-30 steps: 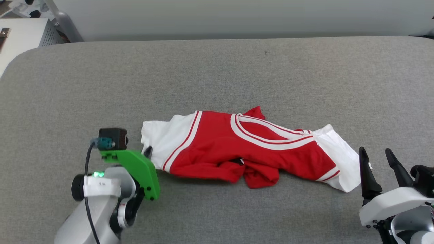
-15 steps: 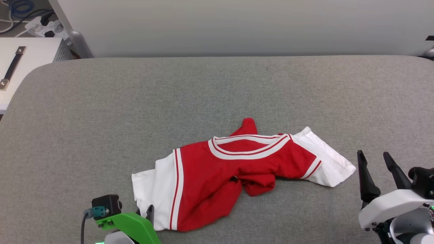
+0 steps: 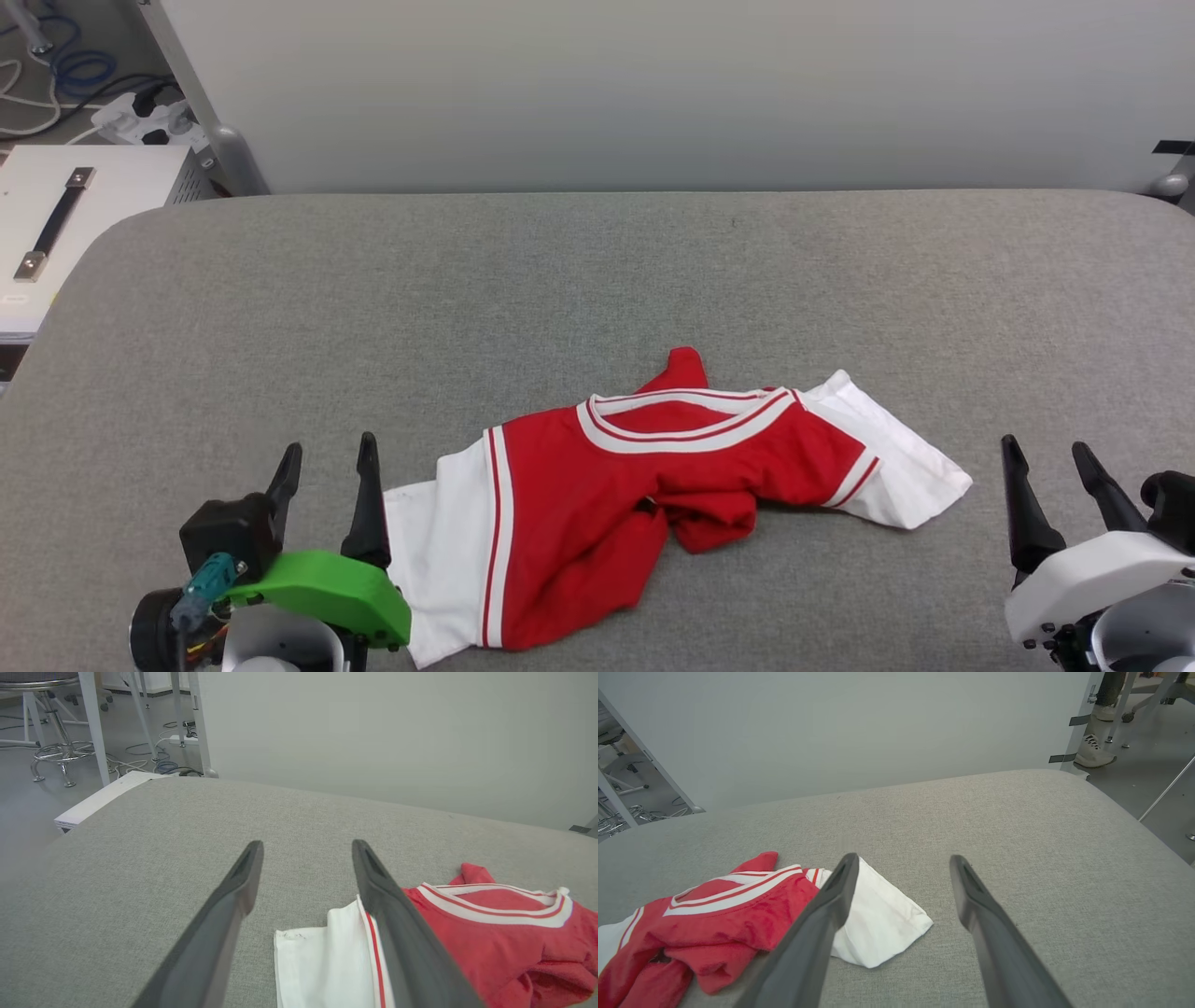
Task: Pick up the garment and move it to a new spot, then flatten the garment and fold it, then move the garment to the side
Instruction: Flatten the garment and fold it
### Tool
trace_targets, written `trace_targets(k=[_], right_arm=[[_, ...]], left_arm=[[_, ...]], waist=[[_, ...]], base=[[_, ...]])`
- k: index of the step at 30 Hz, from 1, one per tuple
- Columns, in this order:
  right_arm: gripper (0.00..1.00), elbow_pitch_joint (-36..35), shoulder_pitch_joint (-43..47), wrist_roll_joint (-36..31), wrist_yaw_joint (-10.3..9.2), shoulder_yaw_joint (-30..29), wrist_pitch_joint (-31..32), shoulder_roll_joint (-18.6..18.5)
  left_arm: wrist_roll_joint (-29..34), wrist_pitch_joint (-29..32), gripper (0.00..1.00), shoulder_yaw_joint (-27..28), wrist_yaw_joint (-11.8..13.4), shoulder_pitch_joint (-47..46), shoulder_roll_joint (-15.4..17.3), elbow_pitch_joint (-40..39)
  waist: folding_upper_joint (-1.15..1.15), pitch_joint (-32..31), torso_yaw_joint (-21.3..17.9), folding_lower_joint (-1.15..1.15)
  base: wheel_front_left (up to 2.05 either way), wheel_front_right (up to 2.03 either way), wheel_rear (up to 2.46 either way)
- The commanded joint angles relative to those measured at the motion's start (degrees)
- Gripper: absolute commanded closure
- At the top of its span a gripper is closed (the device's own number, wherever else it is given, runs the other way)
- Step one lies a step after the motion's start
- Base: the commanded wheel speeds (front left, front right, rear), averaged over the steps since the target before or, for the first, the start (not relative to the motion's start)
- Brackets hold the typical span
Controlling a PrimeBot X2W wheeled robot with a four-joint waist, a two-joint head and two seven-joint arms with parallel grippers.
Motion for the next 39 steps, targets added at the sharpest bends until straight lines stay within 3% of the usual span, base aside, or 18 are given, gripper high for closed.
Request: trace_targets(k=[1, 8, 14, 25, 32, 37, 38, 39], right_arm=[[0.00, 0.5, 0.5, 0.5, -0.04, -0.4, 0.9, 0.0], [0.00, 4.2, 0.0, 2.8, -0.04, -4.2, 11.1, -2.1], [0.00, 9.7, -2.8, 7.8, -0.04, -4.9, 22.4, -8.1], [0.00, 16.6, -14.6, 14.0, -0.04, 3.5, 31.7, -16.1], [0.00, 21.3, -18.8, 16.1, -0.04, 9.3, 33.6, -18.3], [0.00, 25.8, -17.6, 17.9, -0.04, 12.8, 38.3, -18.7], [0.51, 26.3, -17.2, 18.4, -0.04, 13.3, 39.1, -18.6], [0.85, 26.5, -17.1, 18.7, -0.04, 13.5, 39.3, -18.6]], left_arm=[[1.2, -0.8, 0.00, 0.1, 0.7, -0.3, 0.7, -1.1], [2.9, -1.1, 0.00, 0.4, 3.1, 0.3, 1.3, -5.8], [3.5, -1.4, 0.00, 0.6, 3.8, -0.6, 1.2, -8.2], [4.1, -3.0, 0.00, 0.3, 2.6, -4.2, -0.5, -7.5], [4.4, -3.7, 0.00, -0.2, 1.7, -6.3, -1.5, -6.6], [4.2, -4.2, 0.00, 0.0, 1.4, -6.4, -2.2, -5.4], [4.1, -4.2, 0.00, 0.1, 1.4, -6.3, -2.3, -5.2], [4.0, -4.3, 0.00, 0.1, 1.4, -6.2, -2.3, -5.0]], waist=[[0.00, 0.0, 0.1, 0.00], [0.00, 0.7, 0.5, 0.00], [0.00, 3.5, 1.5, 0.00], [0.00, 9.6, 4.1, 0.00], [0.00, 12.4, 6.4, 0.00], [0.00, 13.1, 7.0, 0.00], [0.00, 13.0, 6.9, 0.00], [0.00, 12.9, 6.9, 0.00]], base=[[0.00, 0.00, 0.00], [0.00, 0.00, 0.00], [0.00, 0.00, 0.00], [0.00, 0.00, 0.00], [0.00, 0.00, 0.00], [0.00, 0.00, 0.00], [0.00, 0.00, 0.00], [0.00, 0.00, 0.00]])
